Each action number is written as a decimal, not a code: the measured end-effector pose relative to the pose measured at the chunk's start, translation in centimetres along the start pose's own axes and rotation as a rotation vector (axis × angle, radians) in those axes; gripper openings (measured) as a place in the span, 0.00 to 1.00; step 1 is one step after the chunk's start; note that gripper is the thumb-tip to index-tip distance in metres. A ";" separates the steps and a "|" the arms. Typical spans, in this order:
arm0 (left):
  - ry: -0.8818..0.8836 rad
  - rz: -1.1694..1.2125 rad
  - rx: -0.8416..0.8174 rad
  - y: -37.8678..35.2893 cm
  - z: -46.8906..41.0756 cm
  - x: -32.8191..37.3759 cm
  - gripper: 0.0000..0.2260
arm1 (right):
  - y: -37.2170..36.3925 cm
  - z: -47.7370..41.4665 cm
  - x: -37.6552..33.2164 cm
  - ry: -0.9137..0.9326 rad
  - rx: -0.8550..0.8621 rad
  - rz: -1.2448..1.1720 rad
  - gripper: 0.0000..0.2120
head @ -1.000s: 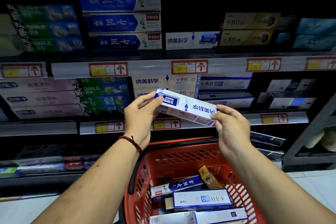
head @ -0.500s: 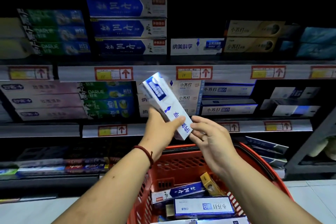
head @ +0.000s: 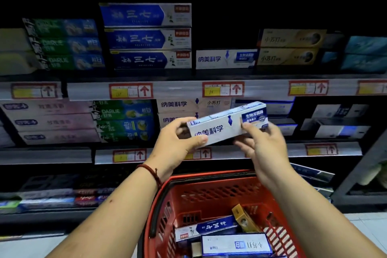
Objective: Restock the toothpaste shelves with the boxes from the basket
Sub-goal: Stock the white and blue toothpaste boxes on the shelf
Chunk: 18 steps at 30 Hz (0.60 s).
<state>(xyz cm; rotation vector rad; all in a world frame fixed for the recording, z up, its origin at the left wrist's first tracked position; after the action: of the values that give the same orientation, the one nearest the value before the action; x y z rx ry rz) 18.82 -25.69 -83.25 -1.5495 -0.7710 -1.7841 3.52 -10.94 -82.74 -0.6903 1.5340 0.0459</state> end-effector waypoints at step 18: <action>-0.356 -0.272 0.310 -0.9 -1.2 10.1 0.22 | -0.8 -5.4 -9.3 0.364 -0.099 0.380 0.13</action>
<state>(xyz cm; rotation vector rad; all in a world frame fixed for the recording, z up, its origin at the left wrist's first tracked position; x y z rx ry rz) 16.38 -26.94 -73.45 -1.6243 -1.4179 -1.4894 -1.66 -10.29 -73.30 -0.4919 2.0099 0.2975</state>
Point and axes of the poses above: each hand's wrist, its own z-axis away from the middle knuckle, its own y-axis out of the back of the hand, x = y × z, the point moved 4 cm from there along -z, towards the middle knuckle, and after that the axes turned 12 degrees about y, right-handed, at the moved point
